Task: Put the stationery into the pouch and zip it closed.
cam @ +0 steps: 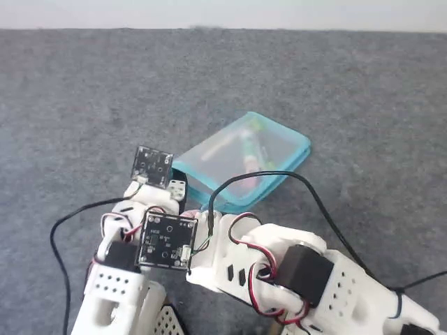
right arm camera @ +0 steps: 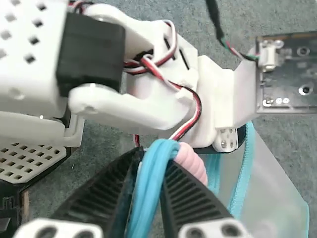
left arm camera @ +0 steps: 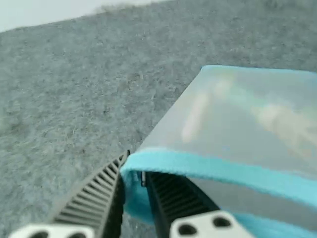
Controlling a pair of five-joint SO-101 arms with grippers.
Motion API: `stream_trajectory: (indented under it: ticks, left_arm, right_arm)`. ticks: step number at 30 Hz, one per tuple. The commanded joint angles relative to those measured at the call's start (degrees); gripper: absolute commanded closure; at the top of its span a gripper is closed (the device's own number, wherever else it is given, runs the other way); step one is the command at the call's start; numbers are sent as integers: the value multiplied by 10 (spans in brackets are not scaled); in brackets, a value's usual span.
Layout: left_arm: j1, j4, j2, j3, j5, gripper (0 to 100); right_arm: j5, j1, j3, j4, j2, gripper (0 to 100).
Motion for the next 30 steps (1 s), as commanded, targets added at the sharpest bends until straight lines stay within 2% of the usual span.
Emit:
stream_trajectory:
  ticks: [1,6,11,13,17,22,24,26,30]
  left_arm:
    - [12,-36,51,-33,3,991]
    - [8,-36,51,-35,3,991]
    - [1,-19,50,-44,4,991]
    - [-30,-11,50,-58,4,991]
    - [-94,-15,49,-70,14,991]
    - [-175,5,-18,-74,42,991]
    - [-207,24,-60,-73,48,991]
    - [-208,41,-98,-56,47,991]
    - [-196,75,-157,-41,45,991]
  right_arm:
    - [6,-20,-47,-13,-1,994]
    - [6,-15,-76,-26,53,994]
    - [8,35,-142,64,85,993]
    - [8,53,-145,108,58,993]
    - [17,130,-84,161,-22,993]
    - [66,260,99,135,-77,986]
    - [81,305,159,107,-78,930]
    - [85,332,189,93,-82,830]
    - [84,332,198,94,-82,637]
